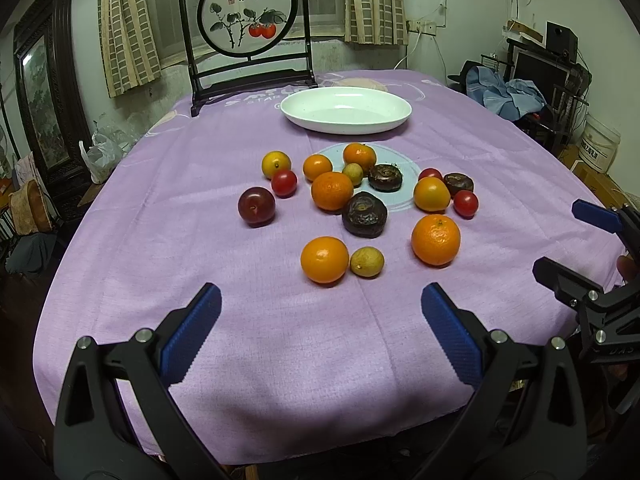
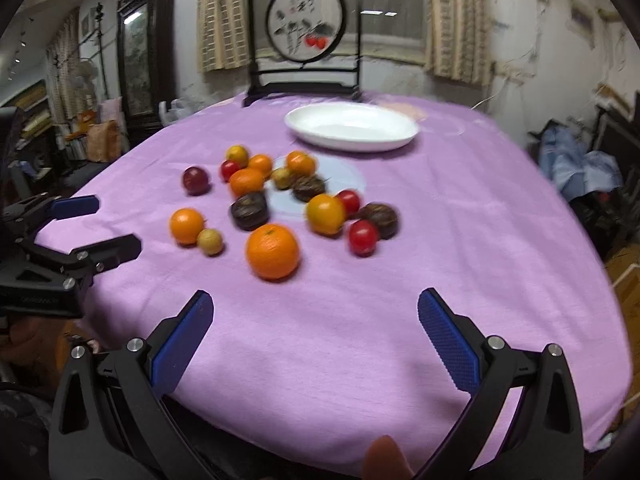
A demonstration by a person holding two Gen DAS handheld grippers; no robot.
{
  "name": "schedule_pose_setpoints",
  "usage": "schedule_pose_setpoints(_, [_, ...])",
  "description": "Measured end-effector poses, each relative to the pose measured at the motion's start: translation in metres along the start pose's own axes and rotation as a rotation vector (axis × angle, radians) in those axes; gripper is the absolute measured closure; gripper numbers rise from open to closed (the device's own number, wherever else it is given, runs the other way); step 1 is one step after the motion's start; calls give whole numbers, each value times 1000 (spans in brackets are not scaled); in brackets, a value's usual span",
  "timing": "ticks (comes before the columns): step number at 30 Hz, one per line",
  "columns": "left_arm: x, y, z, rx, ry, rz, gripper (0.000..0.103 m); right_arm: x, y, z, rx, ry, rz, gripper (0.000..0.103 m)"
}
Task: Organize fruits
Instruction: 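Grasp a tangerine with the right tool while the left tool grasps an orange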
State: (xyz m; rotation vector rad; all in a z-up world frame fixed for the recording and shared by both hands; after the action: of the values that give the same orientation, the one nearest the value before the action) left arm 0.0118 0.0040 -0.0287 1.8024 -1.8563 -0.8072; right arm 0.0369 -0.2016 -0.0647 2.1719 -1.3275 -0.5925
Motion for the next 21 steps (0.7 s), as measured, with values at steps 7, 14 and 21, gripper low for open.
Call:
schedule_pose_setpoints(7, [-24,-13,8,-15,34,16,2,-19,-26,-7,-18,34,-56,23])
schedule_pose_setpoints(14, [-54,-22,10,-22,70,40,4,-25,-66,-20,-96,21,-69,29])
schedule_pose_setpoints(21, [-57,-34,6,-17,46,127,18,-17,-87,-24,-141,-9,-97,48])
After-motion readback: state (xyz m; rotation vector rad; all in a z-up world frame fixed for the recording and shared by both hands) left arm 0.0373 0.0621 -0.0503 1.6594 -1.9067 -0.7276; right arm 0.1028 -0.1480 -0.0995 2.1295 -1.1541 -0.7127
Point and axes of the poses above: each gripper's, at about its wrist camera, not at the fingertips, and y roughly against the way its jaws point, x to its right, z to its underside, the point moved 2 cm from there along -y, roughly the way its jaws point, and after that the axes turned 3 degrees about -y, right-handed, at the moved point
